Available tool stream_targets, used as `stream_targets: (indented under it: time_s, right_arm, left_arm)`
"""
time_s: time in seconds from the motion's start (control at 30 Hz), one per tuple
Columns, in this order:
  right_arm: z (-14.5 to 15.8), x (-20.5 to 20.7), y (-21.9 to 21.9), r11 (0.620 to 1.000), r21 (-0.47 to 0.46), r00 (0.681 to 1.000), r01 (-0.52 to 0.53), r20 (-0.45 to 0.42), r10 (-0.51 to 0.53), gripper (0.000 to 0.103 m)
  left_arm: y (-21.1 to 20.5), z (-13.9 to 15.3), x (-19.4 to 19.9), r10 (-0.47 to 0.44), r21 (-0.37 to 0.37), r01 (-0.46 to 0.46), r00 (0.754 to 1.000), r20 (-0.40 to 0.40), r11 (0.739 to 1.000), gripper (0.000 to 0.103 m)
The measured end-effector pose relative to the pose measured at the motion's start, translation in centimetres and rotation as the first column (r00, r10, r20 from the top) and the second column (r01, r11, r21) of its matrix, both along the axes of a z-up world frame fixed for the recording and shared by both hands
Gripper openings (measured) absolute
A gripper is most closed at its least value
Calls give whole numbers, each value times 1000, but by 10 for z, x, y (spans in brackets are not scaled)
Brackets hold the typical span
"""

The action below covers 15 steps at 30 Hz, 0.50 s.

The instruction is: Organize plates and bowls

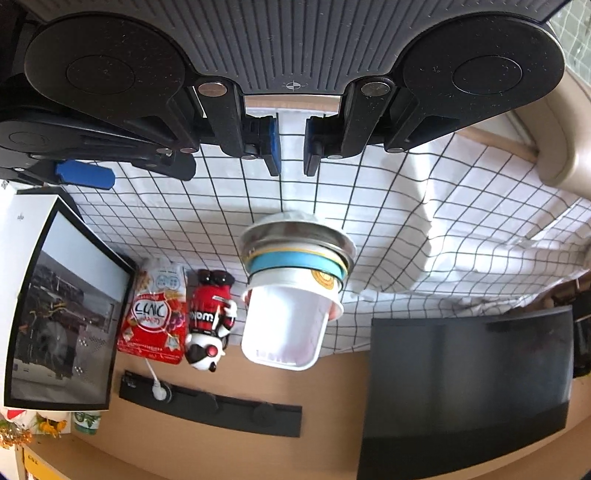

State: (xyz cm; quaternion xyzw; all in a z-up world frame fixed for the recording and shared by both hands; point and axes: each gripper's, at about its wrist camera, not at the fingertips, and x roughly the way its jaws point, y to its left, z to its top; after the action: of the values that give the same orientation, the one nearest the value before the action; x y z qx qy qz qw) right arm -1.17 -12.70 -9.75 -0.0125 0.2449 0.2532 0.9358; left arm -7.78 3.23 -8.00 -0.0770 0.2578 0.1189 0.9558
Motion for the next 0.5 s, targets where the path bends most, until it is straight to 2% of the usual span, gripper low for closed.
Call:
stream_targets:
  time_s: [0.5]
  right_arm:
    - [-3,7,-2,1000,12,999,18,-27,-18,84]
  left_arm:
    - [-1,1,1,0,15,0,1000,-10,1000,16]
